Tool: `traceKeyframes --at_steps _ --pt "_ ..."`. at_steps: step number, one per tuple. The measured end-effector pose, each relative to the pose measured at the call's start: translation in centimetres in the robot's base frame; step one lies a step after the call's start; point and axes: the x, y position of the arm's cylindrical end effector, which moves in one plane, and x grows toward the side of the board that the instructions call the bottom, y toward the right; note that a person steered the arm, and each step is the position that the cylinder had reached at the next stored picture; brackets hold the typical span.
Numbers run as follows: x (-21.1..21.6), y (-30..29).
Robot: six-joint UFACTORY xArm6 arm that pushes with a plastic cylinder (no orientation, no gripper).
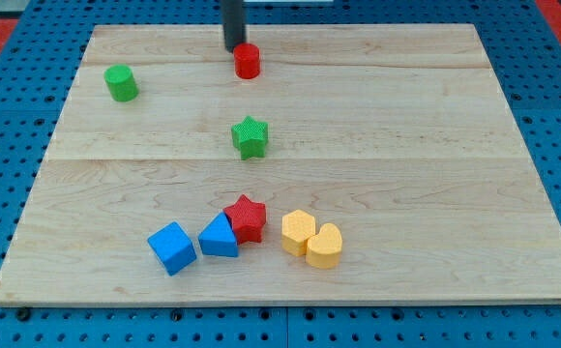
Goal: Slide the green circle to the red circle
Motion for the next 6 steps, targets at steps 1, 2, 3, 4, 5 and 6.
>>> traceKeyframes --at_steps 1,2,3,4,5,6 --pt "3.6 -1.0" --pt "3.2 3.6" --pt "-1.6 6.9" --pt "1.4 6.0" --pt "5.4 3.2" --pt "3.8 -2.0"
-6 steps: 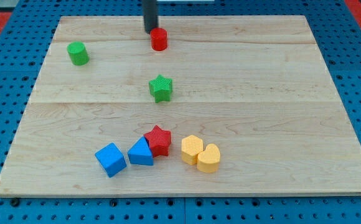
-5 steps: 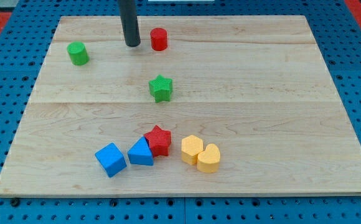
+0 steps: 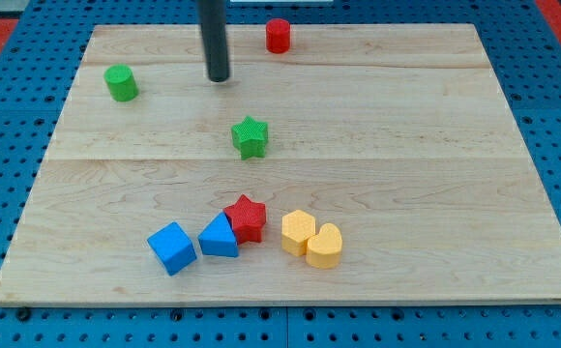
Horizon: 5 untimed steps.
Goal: Slide the green circle to the red circle
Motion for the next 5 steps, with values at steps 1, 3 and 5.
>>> traceKeyframes --at_steps 1,3,5 --pt "1.6 -2.5" --pt "7.6 -12.8" --pt "4.0 -14.0"
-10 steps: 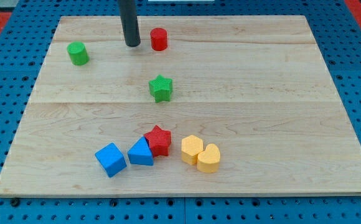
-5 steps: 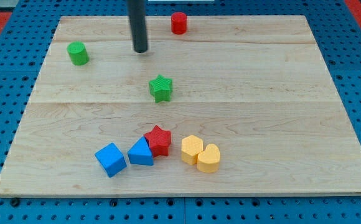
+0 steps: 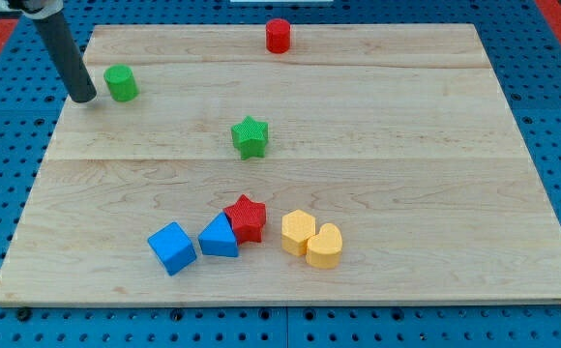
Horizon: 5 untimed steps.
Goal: Slide the green circle to the red circle
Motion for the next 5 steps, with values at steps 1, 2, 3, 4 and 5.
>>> traceKeyframes --at_steps 1,2,3,4,5 --pt "-2.7 8.4" --pt "-5.5 12.1" --pt "-6.7 13.2" --pt "-6.8 8.8" --pt "-8.8 14.5"
